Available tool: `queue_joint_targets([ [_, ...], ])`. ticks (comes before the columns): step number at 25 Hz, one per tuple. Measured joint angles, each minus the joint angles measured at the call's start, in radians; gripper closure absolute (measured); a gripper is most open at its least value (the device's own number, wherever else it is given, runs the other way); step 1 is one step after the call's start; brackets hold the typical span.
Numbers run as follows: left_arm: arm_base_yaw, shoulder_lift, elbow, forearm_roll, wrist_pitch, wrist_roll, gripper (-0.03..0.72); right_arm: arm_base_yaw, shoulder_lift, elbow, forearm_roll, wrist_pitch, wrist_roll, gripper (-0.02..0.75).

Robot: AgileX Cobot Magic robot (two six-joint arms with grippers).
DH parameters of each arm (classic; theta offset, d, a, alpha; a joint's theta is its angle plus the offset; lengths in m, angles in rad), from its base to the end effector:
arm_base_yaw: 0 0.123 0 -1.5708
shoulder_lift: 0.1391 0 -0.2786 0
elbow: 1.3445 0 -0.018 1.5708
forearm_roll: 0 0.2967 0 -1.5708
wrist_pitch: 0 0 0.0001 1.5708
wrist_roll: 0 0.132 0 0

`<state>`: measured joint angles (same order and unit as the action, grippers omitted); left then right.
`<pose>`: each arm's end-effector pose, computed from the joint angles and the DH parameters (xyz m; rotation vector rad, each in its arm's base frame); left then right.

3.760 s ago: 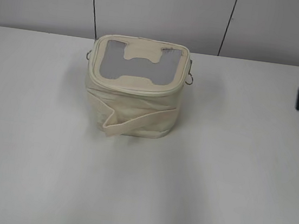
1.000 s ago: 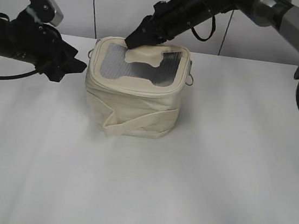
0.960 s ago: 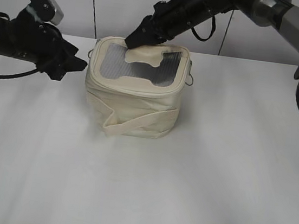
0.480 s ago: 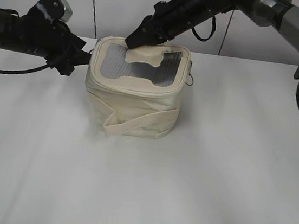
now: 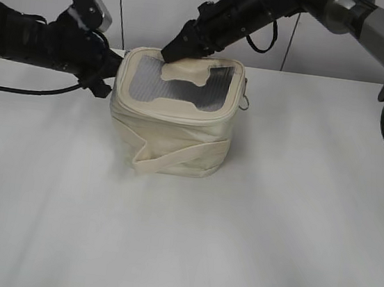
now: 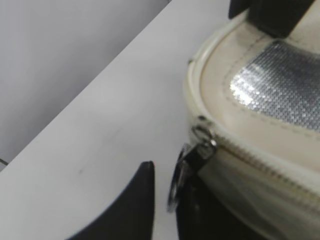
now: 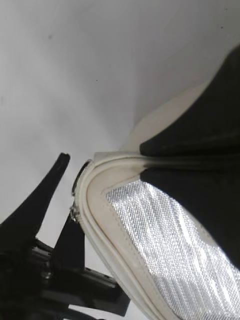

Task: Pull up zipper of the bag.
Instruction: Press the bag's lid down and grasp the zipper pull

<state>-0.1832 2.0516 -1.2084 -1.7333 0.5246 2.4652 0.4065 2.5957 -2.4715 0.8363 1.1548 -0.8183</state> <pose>0.4606 -0.1518 0.0888 1.1653 1.8039 -0.2747 0.5186 0.3209 0.1574 -1.2019 2.1429 0.9591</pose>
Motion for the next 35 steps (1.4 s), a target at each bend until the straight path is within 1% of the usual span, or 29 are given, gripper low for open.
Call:
queue_joint_targets([
  [1, -0.004, 0.0, 0.0, 0.001, 0.0, 0.0, 0.589, 0.0, 0.0, 0.0, 0.0, 0.001, 0.0, 0.692],
  [2, -0.006, 0.0, 0.0, 0.001, 0.0, 0.0, 0.631, 0.0, 0.0, 0.0, 0.0, 0.001, 0.0, 0.692],
  [5, -0.009, -0.003, 0.0, 0.025, -0.019, -0.022, 0.677, 0.0, 0.0, 0.0, 0.0, 0.0, 0.007, 0.692],
  [9, -0.015, -0.062, 0.034, 0.12, -0.117, -0.133, 0.68, 0.0, 0.0, 0.0, 0.0, -0.002, 0.031, 0.692],
  [11, -0.015, -0.103, 0.075, 0.153, -0.142, -0.173, 0.68, 0.0, 0.0, 0.0, 0.0, -0.003, 0.039, 0.692],
  [18, -0.018, -0.286, 0.296, 0.151, -0.154, -0.197, 0.68, 0.001, 0.0, 0.0, 0.006, -0.006, 0.086, 0.693],
  [21, -0.018, -0.366, 0.378, 0.151, -0.157, -0.2, 0.68, 0.001, 0.0, 0.0, 0.009, -0.006, 0.103, 0.693],
  [25, -0.035, -0.448, 0.47, 0.148, -0.16, -0.223, 0.68, 0.001, 0.0, 0.0, 0.012, -0.006, 0.122, 0.693],
  [28, -0.07, -0.491, 0.54, 0.148, -0.14, -0.282, 0.68, 0.001, 0.0, 0.0, 0.012, -0.006, 0.144, 0.693],
  [30, -0.119, -0.513, 0.581, 0.148, -0.118, -0.299, 0.68, 0.001, 0.0, 0.0, 0.011, -0.006, 0.153, 0.693],
  [33, -0.24, -0.518, 0.603, 0.126, -0.126, -0.311, 0.677, 0.001, 0.0, 0.0, 0.013, 0.001, 0.157, 0.693],
  [35, -0.324, -0.518, 0.6, 0.064, -0.182, -0.313, 0.675, 0.001, 0.0, 0.0, 0.018, 0.01, 0.16, 0.693],
])
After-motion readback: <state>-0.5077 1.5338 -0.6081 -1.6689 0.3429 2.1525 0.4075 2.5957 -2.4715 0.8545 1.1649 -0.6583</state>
